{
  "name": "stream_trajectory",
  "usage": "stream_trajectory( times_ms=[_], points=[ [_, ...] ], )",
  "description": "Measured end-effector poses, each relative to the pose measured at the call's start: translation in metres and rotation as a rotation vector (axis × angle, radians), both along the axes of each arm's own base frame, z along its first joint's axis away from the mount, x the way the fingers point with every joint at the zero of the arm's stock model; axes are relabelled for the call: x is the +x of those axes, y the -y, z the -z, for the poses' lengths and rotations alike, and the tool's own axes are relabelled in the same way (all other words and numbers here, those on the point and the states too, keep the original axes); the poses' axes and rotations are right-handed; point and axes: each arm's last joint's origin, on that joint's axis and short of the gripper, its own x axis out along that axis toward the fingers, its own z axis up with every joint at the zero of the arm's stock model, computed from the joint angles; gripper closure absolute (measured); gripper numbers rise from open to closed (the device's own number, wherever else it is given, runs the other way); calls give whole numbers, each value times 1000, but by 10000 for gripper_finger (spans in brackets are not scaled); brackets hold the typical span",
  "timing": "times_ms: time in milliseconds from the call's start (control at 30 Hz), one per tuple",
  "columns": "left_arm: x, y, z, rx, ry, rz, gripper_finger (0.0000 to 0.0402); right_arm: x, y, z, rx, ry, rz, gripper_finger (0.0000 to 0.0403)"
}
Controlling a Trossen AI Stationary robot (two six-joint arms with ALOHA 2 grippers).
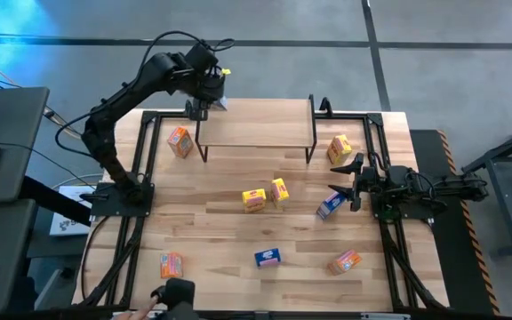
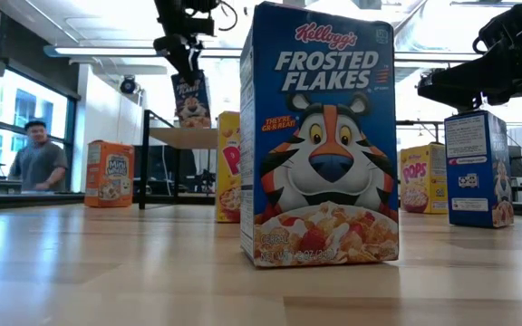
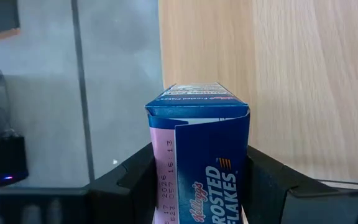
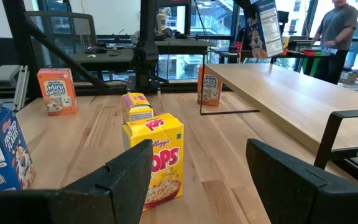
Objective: Stack cereal on shelf
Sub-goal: Put the top left blue cereal box on the shelf
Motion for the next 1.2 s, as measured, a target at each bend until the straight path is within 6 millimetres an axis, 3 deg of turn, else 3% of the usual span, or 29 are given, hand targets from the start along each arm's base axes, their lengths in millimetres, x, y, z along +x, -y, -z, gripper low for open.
stream_trajectory(
  times_ms=[833,1200],
  points=[
    [6,-20,20,-123,10,-40,229,0,0,0,0,-1,0,151],
    [5,-20,21,-138,19,-42,228,0,0,0,0,0,0,151]
  ],
)
